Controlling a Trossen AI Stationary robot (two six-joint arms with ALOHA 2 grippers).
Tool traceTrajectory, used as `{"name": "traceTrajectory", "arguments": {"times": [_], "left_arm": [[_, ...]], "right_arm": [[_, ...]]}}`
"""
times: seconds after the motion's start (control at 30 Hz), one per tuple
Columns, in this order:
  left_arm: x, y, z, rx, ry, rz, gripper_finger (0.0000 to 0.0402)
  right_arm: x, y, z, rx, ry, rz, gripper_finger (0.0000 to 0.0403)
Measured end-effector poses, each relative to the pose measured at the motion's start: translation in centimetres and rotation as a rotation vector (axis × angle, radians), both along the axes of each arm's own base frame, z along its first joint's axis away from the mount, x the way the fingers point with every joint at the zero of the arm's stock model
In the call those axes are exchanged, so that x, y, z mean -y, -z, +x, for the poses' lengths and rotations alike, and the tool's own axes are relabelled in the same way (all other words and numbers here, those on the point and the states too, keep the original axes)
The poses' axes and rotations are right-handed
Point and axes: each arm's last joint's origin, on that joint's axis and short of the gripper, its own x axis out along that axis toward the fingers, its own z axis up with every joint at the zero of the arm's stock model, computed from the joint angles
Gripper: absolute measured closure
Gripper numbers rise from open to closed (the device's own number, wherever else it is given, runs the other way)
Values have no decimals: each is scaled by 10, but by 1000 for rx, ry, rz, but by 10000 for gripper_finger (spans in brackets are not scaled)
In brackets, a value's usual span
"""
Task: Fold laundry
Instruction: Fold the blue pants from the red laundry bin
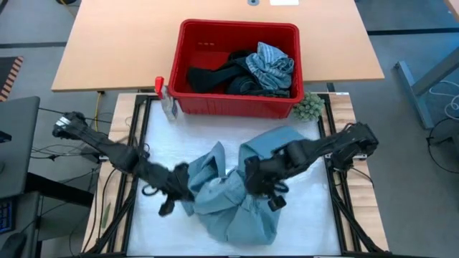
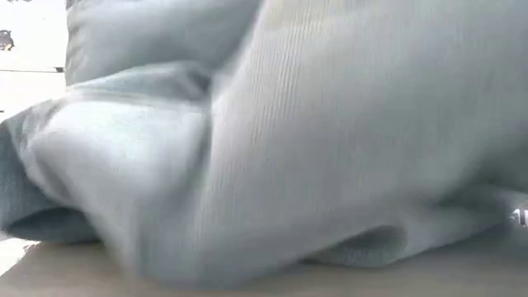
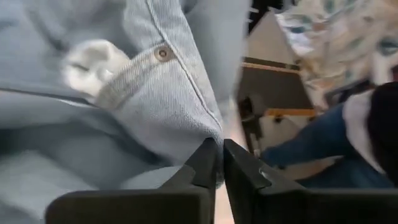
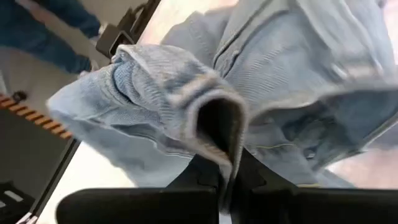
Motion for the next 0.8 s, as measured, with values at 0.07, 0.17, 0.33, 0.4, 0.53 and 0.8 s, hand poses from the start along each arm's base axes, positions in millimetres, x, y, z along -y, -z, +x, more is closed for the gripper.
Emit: {"name": "traceTrajectory", "arguments": {"times": [0.07,0.17,0.33,0.4,0.53,0.8], "left_arm": [[8,14,0,-41,5,-30,360],[12,17,-1,-50,-7,-46,317],[9,-7,3,171,-72,-95,239],[2,-20,5,290,-143,-96,211],[-18,-26,15,380,-306,-26,172],[-50,16,75,293,-231,-6,161]], "right_arm": [[-6,10,6,-34,3,0,374],[-11,23,13,-86,19,16,374],[-18,43,23,-151,53,12,374],[-21,48,26,-167,57,8,374],[-24,48,26,-152,59,17,374],[-23,45,28,-137,115,45,374]]}}
